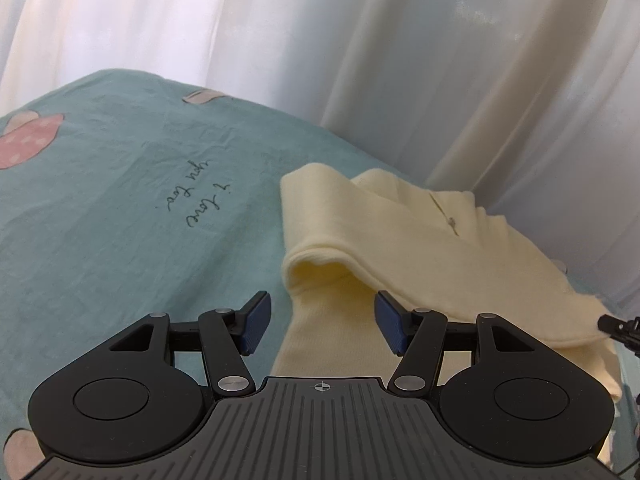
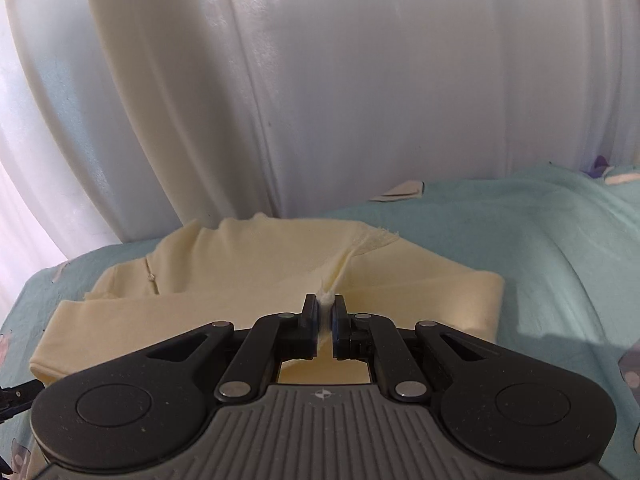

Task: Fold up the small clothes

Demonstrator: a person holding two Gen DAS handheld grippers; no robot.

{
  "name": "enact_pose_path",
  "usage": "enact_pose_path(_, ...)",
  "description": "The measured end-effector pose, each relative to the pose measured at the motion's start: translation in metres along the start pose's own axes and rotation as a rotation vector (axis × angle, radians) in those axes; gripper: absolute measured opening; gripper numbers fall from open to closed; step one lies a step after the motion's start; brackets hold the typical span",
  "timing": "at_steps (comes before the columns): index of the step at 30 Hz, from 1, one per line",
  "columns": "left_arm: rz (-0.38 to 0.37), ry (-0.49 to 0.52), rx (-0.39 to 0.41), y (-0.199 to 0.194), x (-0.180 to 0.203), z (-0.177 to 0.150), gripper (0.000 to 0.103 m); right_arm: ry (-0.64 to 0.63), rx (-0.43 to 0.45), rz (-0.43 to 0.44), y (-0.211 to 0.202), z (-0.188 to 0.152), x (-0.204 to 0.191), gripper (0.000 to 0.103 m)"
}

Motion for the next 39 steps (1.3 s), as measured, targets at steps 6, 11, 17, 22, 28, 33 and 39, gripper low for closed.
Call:
enact_pose_path(6, -0.009, 0.029, -0.011, 0.009, 0.012, 0.002, 0.063, -0.121, 0.082, -0.197, -0.007, -0.005, 0.003, 0.006)
enact_pose_path(11, -0.010, 0.053, -0.018, 0.012, 0.016, 0.002, 0.063, 0.111, -0.016, -0.092, -0.001, -0.020, 0.041, 0.012)
enact_pose_path(17, 0.002, 0.052, -0.036, 0.018, 0.013, 0.001, 0.063, 0.225, -0.062, -0.023, 0.003, -0.023, 0.058, 0.020)
enact_pose_path(22, 0.015, 0.060, -0.024, 0.016, 0.014, 0.003, 0.063, 0.166, 0.008, -0.145, -0.006, -0.019, 0.048, 0.006)
enact_pose_path(28, 0.033, 0.043, -0.007, 0.009, 0.006, 0.005, 0.064, 0.162, 0.042, -0.115, -0.030, -0.029, 0.041, 0.013)
enact_pose_path(33, 0.025, 0.038, -0.009, 0.007, 0.007, 0.004, 0.064, 0.301, -0.016, 0.098, -0.041, -0.044, 0.038, 0.060)
enact_pose_path(39, 0.046, 0.087, -0.030, 0.011, 0.011, 0.000, 0.066, 0.474, -0.144, 0.203, -0.020, -0.065, 0.035, 0.058)
Point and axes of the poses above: each gripper's, at about its wrist camera, not at the fingertips, and y roughly the way its jaws point, x to its right, z to its top, the point moved 4 cm from there along y, roughly the way its jaws point, and after that the axes turned 8 degrees about -z, right-handed, at the moved point
